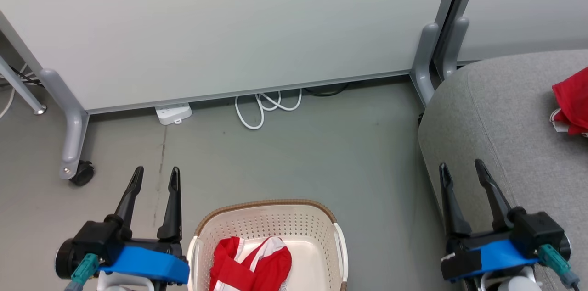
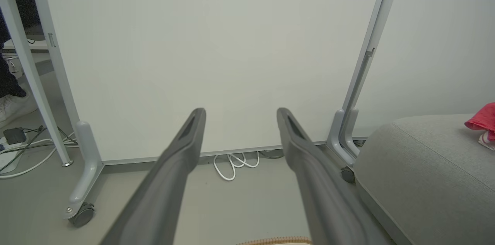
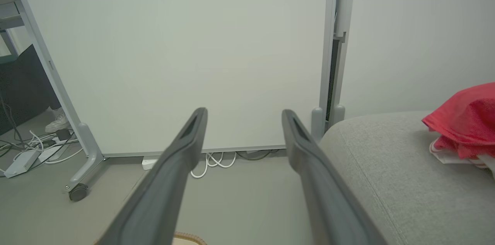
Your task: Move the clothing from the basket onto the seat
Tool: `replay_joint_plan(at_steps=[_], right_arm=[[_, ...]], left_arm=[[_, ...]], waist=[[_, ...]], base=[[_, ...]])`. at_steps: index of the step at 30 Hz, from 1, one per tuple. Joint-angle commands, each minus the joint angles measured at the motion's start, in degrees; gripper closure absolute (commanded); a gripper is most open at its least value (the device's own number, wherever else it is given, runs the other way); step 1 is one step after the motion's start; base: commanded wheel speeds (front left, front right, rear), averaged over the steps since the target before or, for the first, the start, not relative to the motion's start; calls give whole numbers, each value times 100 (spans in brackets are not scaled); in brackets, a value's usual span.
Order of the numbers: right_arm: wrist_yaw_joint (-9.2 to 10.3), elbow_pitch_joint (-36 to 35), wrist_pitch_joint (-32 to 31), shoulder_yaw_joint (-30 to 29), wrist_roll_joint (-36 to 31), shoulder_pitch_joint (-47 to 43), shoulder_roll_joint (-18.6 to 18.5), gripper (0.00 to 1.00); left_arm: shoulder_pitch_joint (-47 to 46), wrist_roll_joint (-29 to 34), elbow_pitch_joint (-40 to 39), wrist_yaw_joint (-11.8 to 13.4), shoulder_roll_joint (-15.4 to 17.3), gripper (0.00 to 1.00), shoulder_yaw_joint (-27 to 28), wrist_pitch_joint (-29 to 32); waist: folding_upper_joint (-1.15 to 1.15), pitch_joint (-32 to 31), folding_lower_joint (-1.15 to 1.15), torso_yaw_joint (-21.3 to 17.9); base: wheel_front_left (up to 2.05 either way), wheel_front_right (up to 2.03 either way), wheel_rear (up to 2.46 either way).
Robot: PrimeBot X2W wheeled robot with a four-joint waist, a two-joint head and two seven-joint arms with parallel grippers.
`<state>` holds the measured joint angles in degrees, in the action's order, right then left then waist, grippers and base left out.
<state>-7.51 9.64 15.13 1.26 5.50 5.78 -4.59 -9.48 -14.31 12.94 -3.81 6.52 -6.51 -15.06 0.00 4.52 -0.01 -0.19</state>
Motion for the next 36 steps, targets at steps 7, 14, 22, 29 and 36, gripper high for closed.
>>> replay_joint_plan(at_steps=[7,14,22,29,36], right_arm=[[4,110,3,-59,55,-483,101,0],[4,182,3,-12,79,-590,141,0],[4,199,3,25,67,-483,161,0],[4,107,3,-34,12,-141,144,0],[4,-34,3,-21,-63,535,146,0]], left_arm=[[330,241,92,-187,-206,0,273,-17],[452,361,174,-283,-290,0,393,-17],[293,428,249,-334,-334,0,413,-17],[-431,431,675,-369,-349,0,-72,-17],[-1436,253,1562,-366,-155,0,-1260,-17]], waist=[[0,-256,1,106],[0,-354,1,120],[0,-315,1,96],[0,38,1,-17],[0,816,1,-264]], base=[[0,0,0],[0,0,0],[0,0,0],[0,0,0],[0,0,0]])
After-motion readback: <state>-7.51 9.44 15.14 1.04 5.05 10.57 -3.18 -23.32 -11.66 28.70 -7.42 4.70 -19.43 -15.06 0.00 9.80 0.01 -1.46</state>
